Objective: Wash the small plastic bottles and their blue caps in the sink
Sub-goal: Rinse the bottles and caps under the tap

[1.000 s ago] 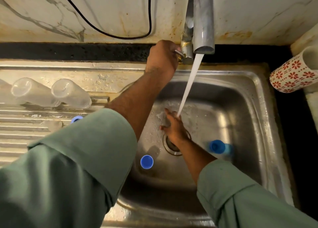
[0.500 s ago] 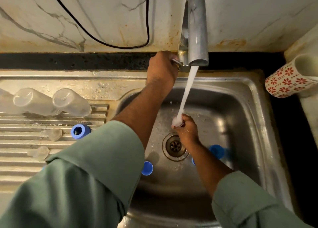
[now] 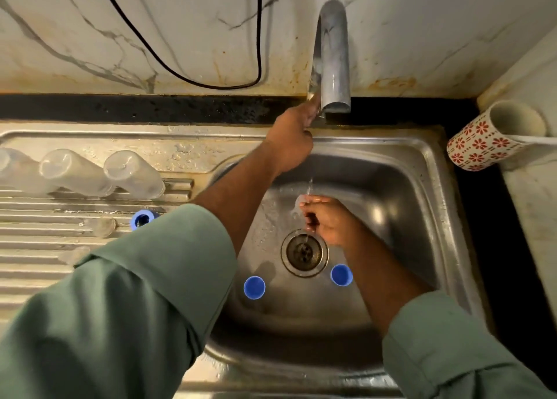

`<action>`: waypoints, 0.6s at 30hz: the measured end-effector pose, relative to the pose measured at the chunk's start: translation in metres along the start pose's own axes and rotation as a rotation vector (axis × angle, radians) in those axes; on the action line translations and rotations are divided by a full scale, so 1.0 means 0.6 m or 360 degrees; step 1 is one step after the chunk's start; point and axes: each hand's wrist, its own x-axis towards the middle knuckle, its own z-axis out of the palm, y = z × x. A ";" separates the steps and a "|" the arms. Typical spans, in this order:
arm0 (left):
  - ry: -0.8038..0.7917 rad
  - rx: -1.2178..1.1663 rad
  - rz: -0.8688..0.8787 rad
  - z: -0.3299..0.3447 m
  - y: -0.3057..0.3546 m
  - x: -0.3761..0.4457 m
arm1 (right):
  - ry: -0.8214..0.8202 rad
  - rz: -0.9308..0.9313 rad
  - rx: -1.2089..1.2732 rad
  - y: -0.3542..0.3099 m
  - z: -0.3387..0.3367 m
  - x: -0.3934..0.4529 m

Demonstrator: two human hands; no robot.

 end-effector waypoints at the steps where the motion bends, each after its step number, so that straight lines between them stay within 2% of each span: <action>1: -0.0040 0.0060 0.0017 -0.004 -0.002 -0.003 | 0.0046 -0.0094 -0.0408 -0.013 -0.005 -0.005; 3: -0.0074 0.0182 0.0060 -0.002 -0.011 -0.007 | 0.0240 -0.0361 -0.1235 -0.035 -0.016 -0.015; 4: -0.0038 0.0231 0.0063 0.001 -0.018 -0.014 | 0.0373 -0.0501 -0.1461 -0.049 -0.019 -0.028; 7: 0.0067 0.0374 -0.0035 0.023 -0.056 -0.049 | 0.0724 -0.0918 -0.1634 -0.088 -0.021 -0.077; 9: 0.0039 0.0524 -0.0139 0.037 -0.092 -0.073 | 0.0936 -0.1185 -0.1502 -0.086 -0.017 -0.092; 10: 0.0018 0.0607 -0.0170 0.041 -0.110 -0.082 | 0.0951 -0.1214 -0.1507 -0.075 -0.013 -0.094; 11: -0.0033 0.0693 -0.0177 0.039 -0.120 -0.096 | 0.0835 -0.1078 -0.1635 -0.058 -0.008 -0.092; 13: -0.0139 0.0812 -0.0146 0.036 -0.137 -0.122 | 0.0407 -0.0413 -0.2130 -0.014 -0.009 -0.086; 14: -0.0168 0.0819 -0.0147 0.031 -0.150 -0.135 | 0.0381 -0.0309 -0.2200 -0.005 -0.009 -0.089; 17: -0.0140 0.0832 -0.0159 0.013 -0.167 -0.157 | 0.0727 -0.0771 -0.1804 -0.009 -0.019 -0.082; 18: -0.0067 0.0795 -0.0161 -0.024 -0.183 -0.191 | 0.0655 -0.0770 -0.1907 -0.009 0.019 -0.097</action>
